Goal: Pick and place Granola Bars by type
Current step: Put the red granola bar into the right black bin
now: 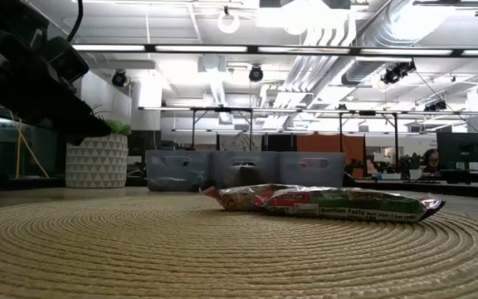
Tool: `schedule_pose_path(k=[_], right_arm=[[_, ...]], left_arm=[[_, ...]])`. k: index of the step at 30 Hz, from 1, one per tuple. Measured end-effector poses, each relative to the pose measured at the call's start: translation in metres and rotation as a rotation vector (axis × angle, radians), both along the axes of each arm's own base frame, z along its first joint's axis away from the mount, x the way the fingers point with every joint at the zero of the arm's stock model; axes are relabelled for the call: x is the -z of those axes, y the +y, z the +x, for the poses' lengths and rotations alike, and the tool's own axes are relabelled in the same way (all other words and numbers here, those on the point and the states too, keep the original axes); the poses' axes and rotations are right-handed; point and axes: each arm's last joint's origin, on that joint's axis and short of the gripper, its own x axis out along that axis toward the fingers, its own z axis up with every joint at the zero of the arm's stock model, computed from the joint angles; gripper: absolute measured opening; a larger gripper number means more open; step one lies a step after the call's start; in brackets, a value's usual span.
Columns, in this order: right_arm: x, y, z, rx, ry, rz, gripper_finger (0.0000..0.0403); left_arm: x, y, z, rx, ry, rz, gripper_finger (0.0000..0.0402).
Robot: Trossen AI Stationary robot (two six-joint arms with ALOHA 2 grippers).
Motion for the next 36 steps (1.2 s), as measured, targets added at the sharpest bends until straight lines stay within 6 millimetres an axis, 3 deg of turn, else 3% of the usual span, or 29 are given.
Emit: schedule_pose_path(k=[5,11,18,25,31,36], right_arm=[[-0.007,-0.03,-0.02,0.331,0.048,-0.014,0.01],[0.007,-0.074,-0.048,0.455,0.114,0.18,0.01],[0.044,-0.126,-0.069,0.567,0.391,0.339,0.01],[0.099,-0.169,-0.081,0.6,0.58,0.51,0.01],[0.147,-0.192,-0.09,0.586,0.633,0.665,0.0092],[0.171,-0.208,-0.096,0.562,0.61,0.765,0.0089]], left_arm=[[0.001,0.0,0.0,0.0,0.007,0.001,0.0248],[0.001,0.0,0.0,0.0,0.008,0.001,0.0248],[0.001,0.0,0.0,0.0,0.007,0.001,0.0248],[0.001,0.0,0.0,0.0,0.007,0.001,0.0248],[0.001,0.0,0.0,0.0,0.007,0.001,0.0248],[0.001,0.0,0.0,0.0,0.007,0.001,0.0248]])
